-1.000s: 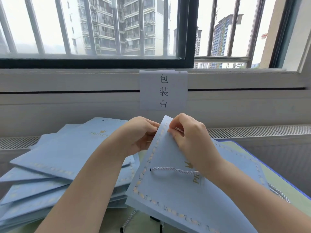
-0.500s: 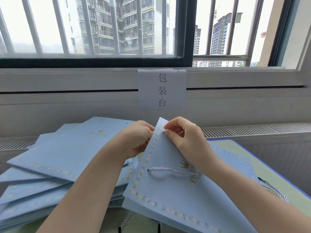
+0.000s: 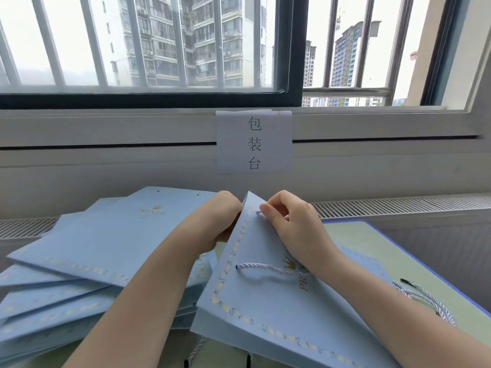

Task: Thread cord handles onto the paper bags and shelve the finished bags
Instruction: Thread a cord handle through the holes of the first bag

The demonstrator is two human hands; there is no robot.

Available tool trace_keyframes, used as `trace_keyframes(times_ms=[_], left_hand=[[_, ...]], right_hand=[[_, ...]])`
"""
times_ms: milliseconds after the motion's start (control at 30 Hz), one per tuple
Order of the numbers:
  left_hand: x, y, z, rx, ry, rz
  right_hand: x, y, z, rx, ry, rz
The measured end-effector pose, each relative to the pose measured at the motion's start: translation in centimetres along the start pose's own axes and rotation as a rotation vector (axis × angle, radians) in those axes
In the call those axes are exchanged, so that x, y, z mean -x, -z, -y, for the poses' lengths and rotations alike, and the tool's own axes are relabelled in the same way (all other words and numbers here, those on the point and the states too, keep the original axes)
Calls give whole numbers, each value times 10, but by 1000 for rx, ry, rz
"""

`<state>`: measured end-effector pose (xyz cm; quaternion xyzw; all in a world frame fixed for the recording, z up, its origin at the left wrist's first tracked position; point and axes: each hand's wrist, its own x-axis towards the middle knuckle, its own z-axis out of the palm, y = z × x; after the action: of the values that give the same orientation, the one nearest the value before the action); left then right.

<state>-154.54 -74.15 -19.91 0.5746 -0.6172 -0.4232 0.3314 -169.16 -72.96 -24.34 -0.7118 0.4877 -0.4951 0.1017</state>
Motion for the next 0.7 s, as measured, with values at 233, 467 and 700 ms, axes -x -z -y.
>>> trace_keyframes(times_ms=[233, 467, 700], left_hand=[[1, 5, 6, -48, -98, 62], [1, 8, 4, 53, -117, -5], [4, 10, -5, 247, -185, -125]], right_hand=[[-9, 11, 11, -492, -289, 84], [-24, 47, 19, -679, -409, 54], [-25, 61, 16, -188, -369, 233]])
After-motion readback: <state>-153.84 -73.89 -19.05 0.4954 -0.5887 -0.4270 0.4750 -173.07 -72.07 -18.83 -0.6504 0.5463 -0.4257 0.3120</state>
